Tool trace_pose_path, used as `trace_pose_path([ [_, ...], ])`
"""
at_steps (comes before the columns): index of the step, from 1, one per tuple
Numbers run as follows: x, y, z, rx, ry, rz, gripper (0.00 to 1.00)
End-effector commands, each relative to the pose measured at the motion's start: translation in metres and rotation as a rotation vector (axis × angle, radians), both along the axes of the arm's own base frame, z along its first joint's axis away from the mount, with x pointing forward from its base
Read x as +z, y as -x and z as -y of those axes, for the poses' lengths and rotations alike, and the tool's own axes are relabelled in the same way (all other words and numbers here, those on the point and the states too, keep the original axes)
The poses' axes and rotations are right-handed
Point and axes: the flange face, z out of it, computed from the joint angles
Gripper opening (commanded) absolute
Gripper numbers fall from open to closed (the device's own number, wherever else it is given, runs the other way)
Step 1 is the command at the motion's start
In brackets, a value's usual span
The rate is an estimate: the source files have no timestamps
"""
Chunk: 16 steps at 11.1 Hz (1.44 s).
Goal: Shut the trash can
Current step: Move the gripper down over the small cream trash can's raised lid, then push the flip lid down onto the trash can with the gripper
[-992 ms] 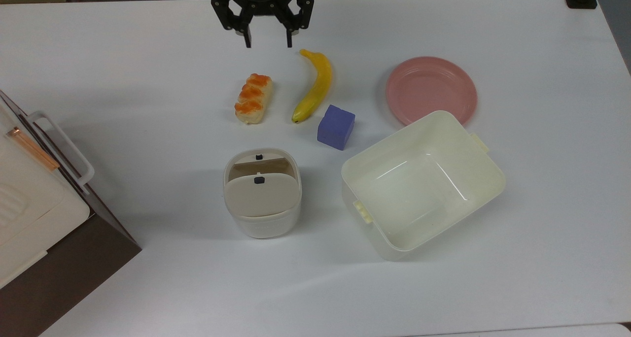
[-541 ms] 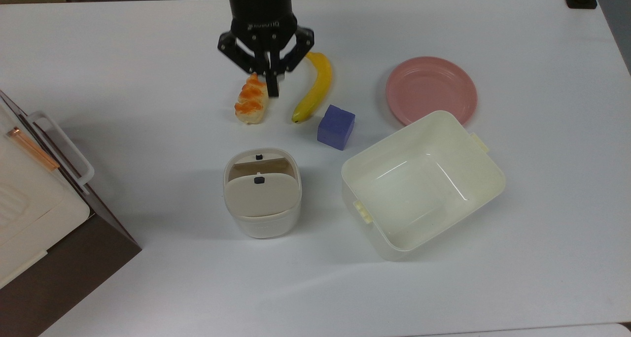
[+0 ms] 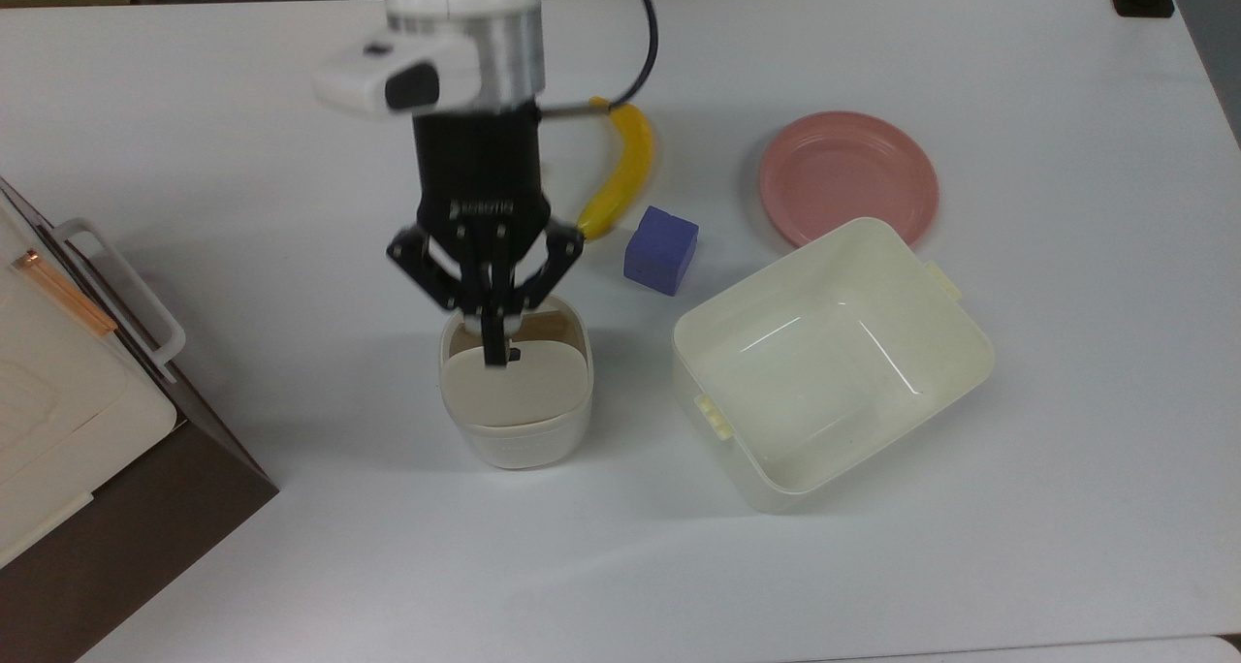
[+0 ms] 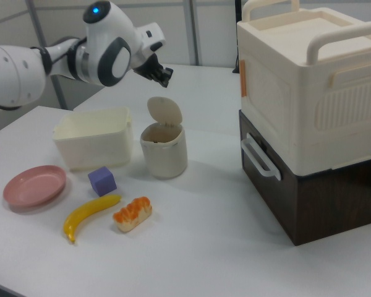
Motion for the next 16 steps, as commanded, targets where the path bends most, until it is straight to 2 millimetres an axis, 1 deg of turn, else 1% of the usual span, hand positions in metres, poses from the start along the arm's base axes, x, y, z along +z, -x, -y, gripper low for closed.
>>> trace_pose_path([
  [1, -0.015, -0.017, 0.005, 0.006, 0.032, 0.008, 0.0],
  [2, -0.03, -0.01, 0.006, 0.015, 0.047, -0.082, 0.0],
  [4, -0.048, 0.006, 0.006, 0.091, 0.086, -0.295, 0.0],
  [5, -0.055, 0.012, 0.003, 0.131, 0.097, -0.373, 0.0],
  [6, -0.063, 0.013, 0.0, 0.139, 0.098, -0.392, 0.0],
  [7, -0.078, 0.016, -0.002, 0.147, 0.1, -0.421, 0.0],
  [8, -0.099, 0.02, -0.003, 0.155, 0.109, -0.459, 0.0],
  [9, -0.118, 0.02, -0.004, 0.16, 0.11, -0.488, 0.0],
  [10, -0.131, 0.018, -0.005, 0.161, 0.11, -0.505, 0.0],
  [11, -0.138, 0.018, -0.008, 0.166, 0.113, -0.513, 0.0],
  [12, -0.135, 0.017, -0.013, 0.169, 0.112, -0.504, 0.0],
  [13, -0.119, 0.018, -0.012, 0.16, 0.107, -0.481, 0.0],
  [14, -0.083, 0.024, -0.008, 0.151, 0.1, -0.435, 0.0],
  [15, -0.045, 0.034, -0.001, 0.142, 0.093, -0.397, 0.0],
  [16, -0.017, 0.051, 0.003, 0.14, 0.087, -0.42, 0.01],
])
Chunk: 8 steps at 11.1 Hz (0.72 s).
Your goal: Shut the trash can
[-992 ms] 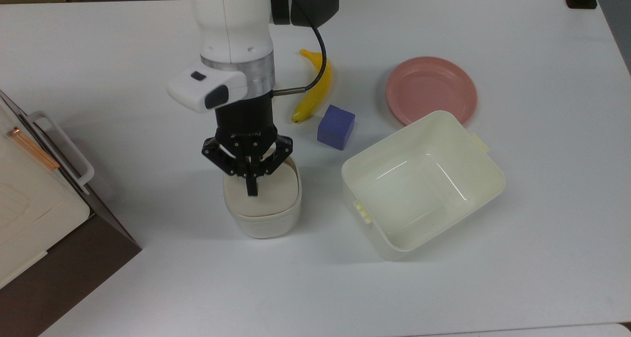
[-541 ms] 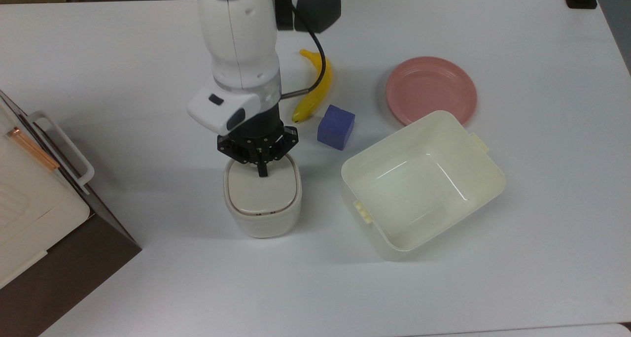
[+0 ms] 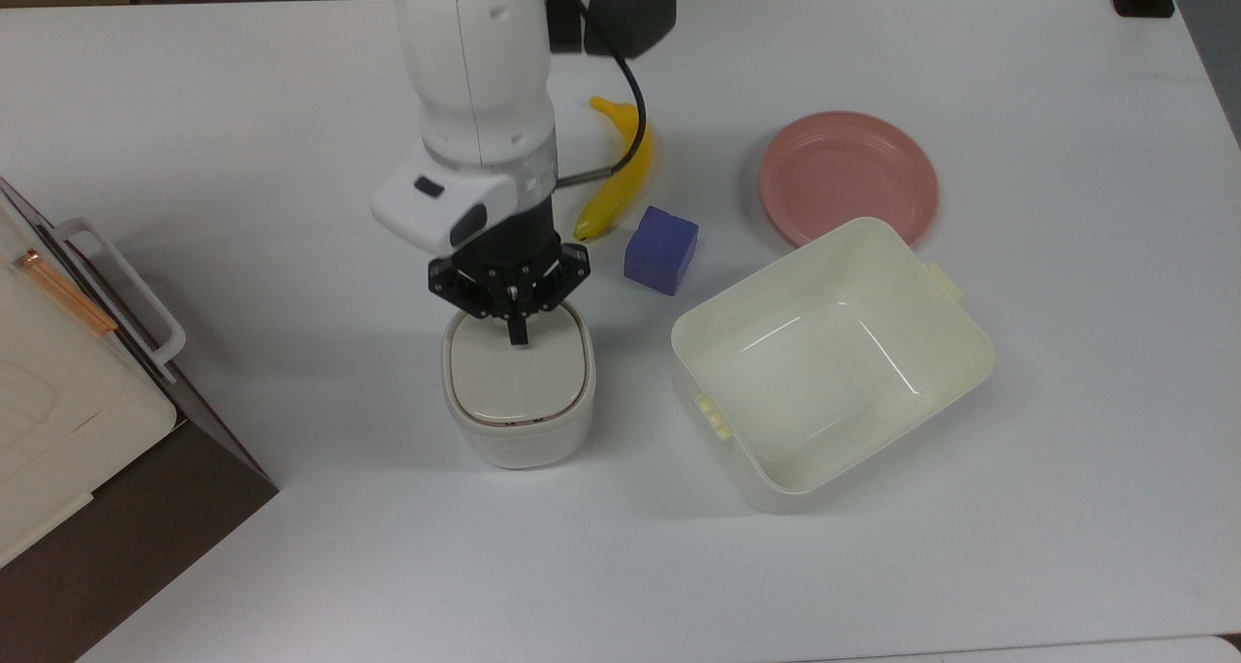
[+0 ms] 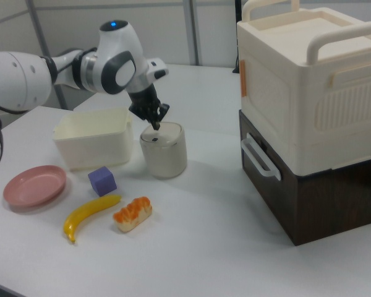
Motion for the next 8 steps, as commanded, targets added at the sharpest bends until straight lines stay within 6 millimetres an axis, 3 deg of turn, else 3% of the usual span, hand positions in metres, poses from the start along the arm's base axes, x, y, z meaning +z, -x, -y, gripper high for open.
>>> trace_pose_path([
  [1, 0.086, 0.058, 0.009, -0.001, -0.012, -0.072, 0.22],
  [2, 0.1, 0.082, 0.009, -0.005, -0.015, -0.135, 0.8],
  [3, 0.119, 0.109, 0.007, 0.001, -0.016, -0.175, 1.0],
  [6, 0.167, 0.18, 0.0, 0.004, -0.022, -0.248, 1.0],
  [8, 0.165, 0.184, -0.006, -0.058, -0.031, -0.262, 1.0],
])
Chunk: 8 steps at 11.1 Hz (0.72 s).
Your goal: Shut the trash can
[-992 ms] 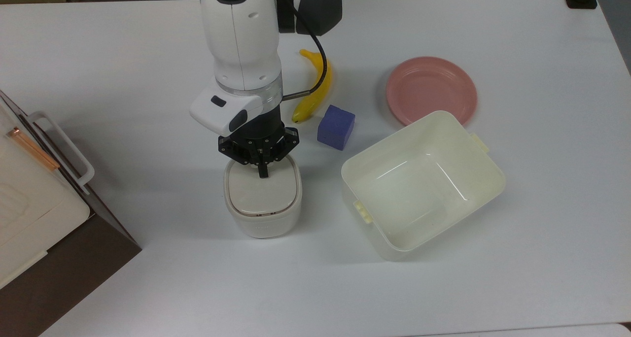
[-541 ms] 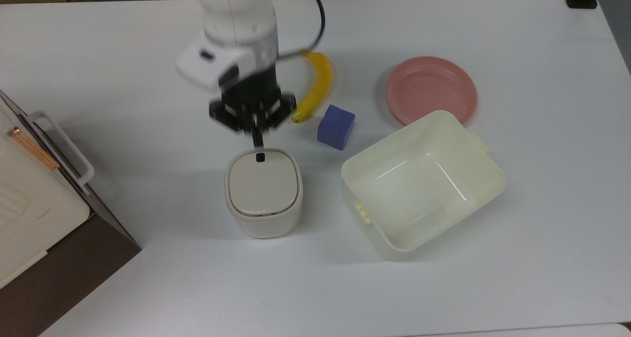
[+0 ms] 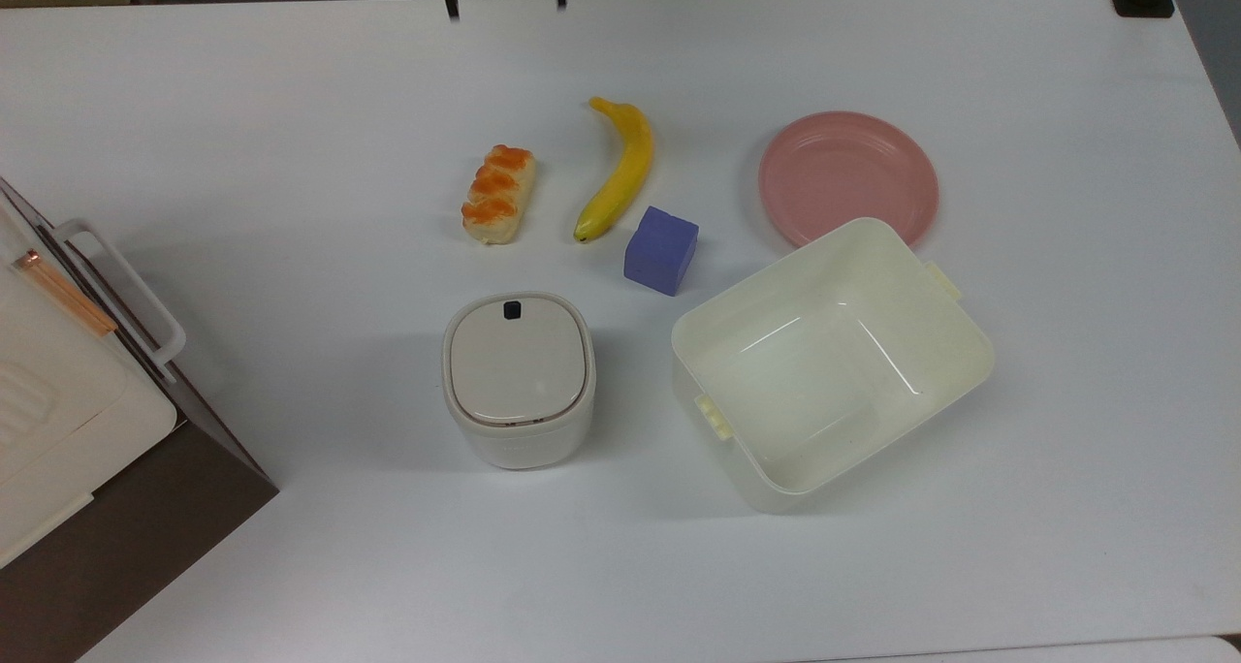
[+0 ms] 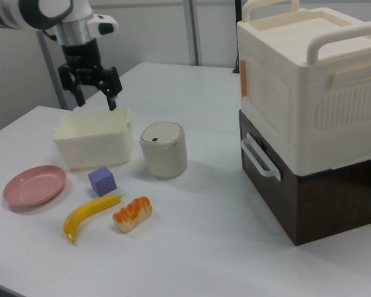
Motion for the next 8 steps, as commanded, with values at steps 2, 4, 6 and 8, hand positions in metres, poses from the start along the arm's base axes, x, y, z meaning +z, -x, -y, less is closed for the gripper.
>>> trace_pose_path([
  [2, -0.011, 0.013, 0.0, -0.124, -0.017, -0.015, 1.0],
  [4, -0.014, 0.011, -0.005, -0.126, -0.015, -0.02, 1.0],
  [6, -0.019, 0.008, -0.006, -0.167, -0.018, -0.03, 1.0],
  [8, -0.022, 0.002, -0.008, -0.163, -0.018, -0.035, 1.0],
])
